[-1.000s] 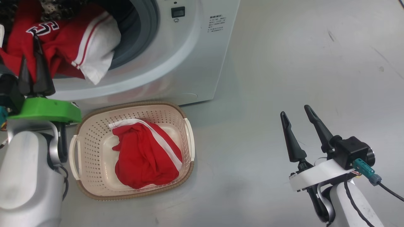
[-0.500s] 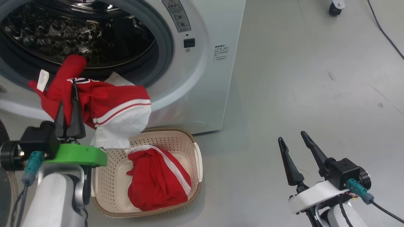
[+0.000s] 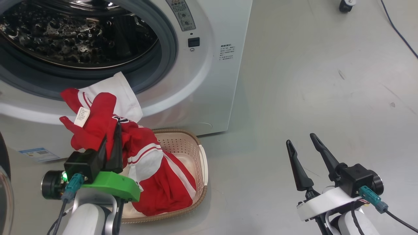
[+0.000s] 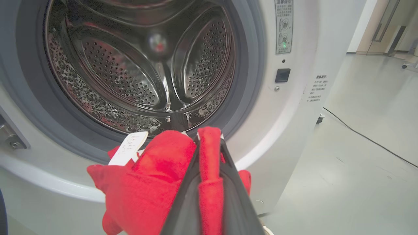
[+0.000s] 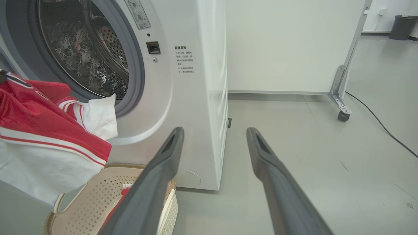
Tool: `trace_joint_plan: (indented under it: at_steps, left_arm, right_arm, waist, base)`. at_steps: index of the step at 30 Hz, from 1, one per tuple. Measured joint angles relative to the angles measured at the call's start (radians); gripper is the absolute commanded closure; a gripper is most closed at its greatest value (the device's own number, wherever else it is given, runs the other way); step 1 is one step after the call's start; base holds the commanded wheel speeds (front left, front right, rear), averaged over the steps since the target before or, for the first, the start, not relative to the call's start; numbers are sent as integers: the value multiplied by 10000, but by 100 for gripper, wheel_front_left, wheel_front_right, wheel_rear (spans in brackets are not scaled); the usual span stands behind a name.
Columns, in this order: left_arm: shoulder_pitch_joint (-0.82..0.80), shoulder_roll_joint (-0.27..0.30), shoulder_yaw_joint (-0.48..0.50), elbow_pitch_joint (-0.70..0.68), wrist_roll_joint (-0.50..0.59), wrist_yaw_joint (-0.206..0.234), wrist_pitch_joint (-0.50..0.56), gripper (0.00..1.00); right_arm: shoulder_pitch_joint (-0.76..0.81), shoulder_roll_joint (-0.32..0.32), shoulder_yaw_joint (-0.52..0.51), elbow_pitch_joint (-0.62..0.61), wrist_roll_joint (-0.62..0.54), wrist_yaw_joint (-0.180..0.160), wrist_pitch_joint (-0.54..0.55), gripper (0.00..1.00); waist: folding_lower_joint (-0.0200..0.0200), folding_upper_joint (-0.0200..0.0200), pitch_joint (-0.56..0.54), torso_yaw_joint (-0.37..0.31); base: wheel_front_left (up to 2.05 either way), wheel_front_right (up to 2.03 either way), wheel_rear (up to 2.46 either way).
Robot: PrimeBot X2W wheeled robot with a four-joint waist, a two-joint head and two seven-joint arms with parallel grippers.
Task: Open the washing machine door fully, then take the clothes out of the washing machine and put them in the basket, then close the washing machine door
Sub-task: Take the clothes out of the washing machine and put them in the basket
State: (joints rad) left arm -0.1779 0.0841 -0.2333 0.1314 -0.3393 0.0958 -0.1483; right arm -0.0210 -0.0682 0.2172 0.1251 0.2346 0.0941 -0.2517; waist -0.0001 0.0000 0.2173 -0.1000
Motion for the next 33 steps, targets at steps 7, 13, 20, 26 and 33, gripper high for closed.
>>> trace_joint_plan:
  at_steps: [7, 13, 20, 26, 33]
  left_arm:
    - [64, -42, -132, 677, -117, -6, 242, 100]
    - [5, -67, -52, 1384, -211, -12, 297, 100]
    - [-852, -44, -12, 2238, -209, -35, 548, 100]
    - [-1641, 21, 100, 3250, -205, -40, 690, 100]
    - [-2695, 52, 230, 4376, -207, -40, 959, 100]
  right_arm:
    - [-8, 4, 38, -224, 2, 0, 2, 0]
    - [-121, 15, 121, -433, 4, 2, 13, 0]
    - [-371, 19, 121, -677, 23, 4, 13, 0]
    - [-695, 38, 198, -821, 109, 13, 13, 0]
    - [-1230, 59, 334, -936, 192, 92, 13, 0]
  waist:
    - [0, 0, 398, -165]
    - [0, 0, 887, -337]
    - [0, 0, 1644, -577]
    - [0, 0, 2422, -800]
    - [0, 0, 3390, -1074]
  base:
    - [0, 0, 0]
    - [0, 0, 0]
    - [0, 0, 0]
    - [0, 0, 0]
    - [0, 0, 0]
